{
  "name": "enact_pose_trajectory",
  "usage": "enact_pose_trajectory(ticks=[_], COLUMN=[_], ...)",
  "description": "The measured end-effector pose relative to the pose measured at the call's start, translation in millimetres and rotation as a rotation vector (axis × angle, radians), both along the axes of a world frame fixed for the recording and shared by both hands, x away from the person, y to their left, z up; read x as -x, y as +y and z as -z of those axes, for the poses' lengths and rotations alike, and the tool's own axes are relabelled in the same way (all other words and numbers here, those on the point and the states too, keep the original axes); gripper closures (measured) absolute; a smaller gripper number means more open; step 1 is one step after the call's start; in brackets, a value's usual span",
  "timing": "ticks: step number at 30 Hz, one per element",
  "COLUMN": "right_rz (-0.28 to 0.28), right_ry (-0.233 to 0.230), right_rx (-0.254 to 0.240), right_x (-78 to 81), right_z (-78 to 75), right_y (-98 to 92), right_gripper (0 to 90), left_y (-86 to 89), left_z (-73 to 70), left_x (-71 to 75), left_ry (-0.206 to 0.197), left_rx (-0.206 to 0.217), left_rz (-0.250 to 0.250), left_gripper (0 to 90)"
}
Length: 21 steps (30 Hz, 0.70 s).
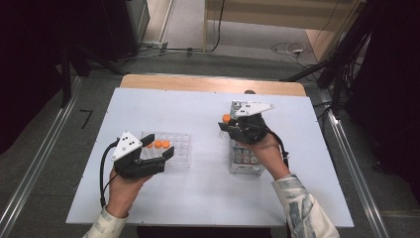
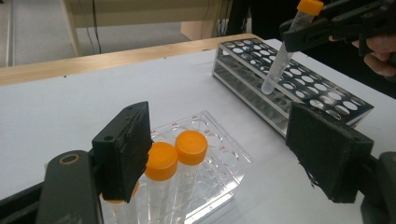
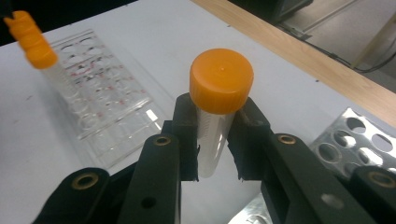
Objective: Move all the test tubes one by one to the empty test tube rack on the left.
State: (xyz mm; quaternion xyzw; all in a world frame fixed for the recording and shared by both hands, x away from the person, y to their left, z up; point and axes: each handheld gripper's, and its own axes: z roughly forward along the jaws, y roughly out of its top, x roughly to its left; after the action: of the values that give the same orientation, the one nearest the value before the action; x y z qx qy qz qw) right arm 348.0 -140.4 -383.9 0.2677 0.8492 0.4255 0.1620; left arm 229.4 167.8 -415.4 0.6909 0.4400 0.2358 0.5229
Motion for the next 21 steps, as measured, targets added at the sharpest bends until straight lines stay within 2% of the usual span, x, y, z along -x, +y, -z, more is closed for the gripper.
enact_pose_trajectory(ticks=[7, 11, 21], right_rz=[-0.054, -0.075, -0.127], right_ry=[0.016, 0.019, 0.014], right_rx=[0.014, -0.003, -0.016], right_x=[16.6, 24.8, 40.8], right_z=[10.4, 17.0, 16.8], right_y=[7.8, 9.4, 16.8], right_gripper=[71.5, 71.5, 71.5], left_y=[-5.6, -8.3, -15.9], left_z=[-0.4, -1.7, -1.6], left_x=[1.1, 2.8, 3.7], left_ry=[-0.001, -0.009, -0.005], left_rx=[-0.004, -0.004, -0.009], left_rz=[0.013, 0.023, 0.041], left_gripper=[22.9, 23.4, 23.4])
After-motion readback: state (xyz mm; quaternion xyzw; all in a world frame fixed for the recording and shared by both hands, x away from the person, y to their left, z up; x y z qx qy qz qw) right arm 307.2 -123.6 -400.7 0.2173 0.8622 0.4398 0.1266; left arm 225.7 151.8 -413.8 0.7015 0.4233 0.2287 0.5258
